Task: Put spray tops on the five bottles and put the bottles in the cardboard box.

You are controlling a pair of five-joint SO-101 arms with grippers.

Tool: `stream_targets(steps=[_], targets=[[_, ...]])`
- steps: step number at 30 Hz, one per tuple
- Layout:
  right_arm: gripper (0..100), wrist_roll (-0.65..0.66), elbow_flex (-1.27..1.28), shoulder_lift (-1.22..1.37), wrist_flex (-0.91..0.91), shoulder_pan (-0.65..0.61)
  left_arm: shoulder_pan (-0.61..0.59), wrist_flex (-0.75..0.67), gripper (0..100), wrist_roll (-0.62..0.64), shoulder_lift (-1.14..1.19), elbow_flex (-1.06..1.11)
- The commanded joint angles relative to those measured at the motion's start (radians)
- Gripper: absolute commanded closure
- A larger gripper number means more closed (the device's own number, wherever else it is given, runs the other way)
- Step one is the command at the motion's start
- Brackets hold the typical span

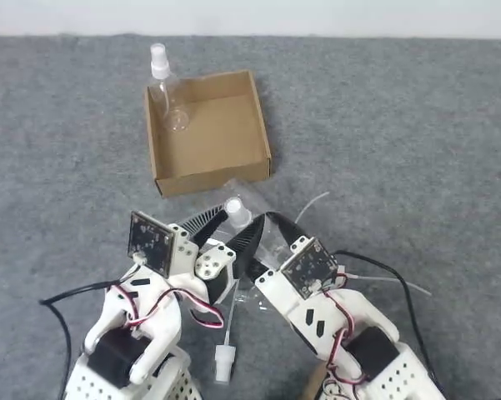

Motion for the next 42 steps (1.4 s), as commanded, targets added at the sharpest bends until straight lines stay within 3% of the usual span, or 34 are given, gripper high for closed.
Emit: stream_targets(steps=[1,5,14,27,33,42], targets=[[91.8,-0.012,-0.018,-0.021,-0.025,0.013,-0.006,0.006,83,-0.005,-0.011,-0.015],[91.8,-0.012,-0.018,-0.021,-0.025,0.013,-0.006,0.006,82,-0.006,-0.011,-0.019],[91.7,-0.012,-0.017,-0.021,-0.022,0.013,-0.078,0.098,69,-0.002,-0.011,-0.062],[91.7,-0.012,-0.012,-0.021,-0.015,0.016,-0.176,0.103,68,-0.003,-0.011,-0.090],[91.7,-0.014,0.011,-0.021,-0.025,0.074,-0.178,0.115,68,-0.009,-0.011,-0.157],[91.7,-0.014,0.011,-0.021,-0.024,0.108,-0.338,0.141,68,-0.009,-0.011,-0.200]])
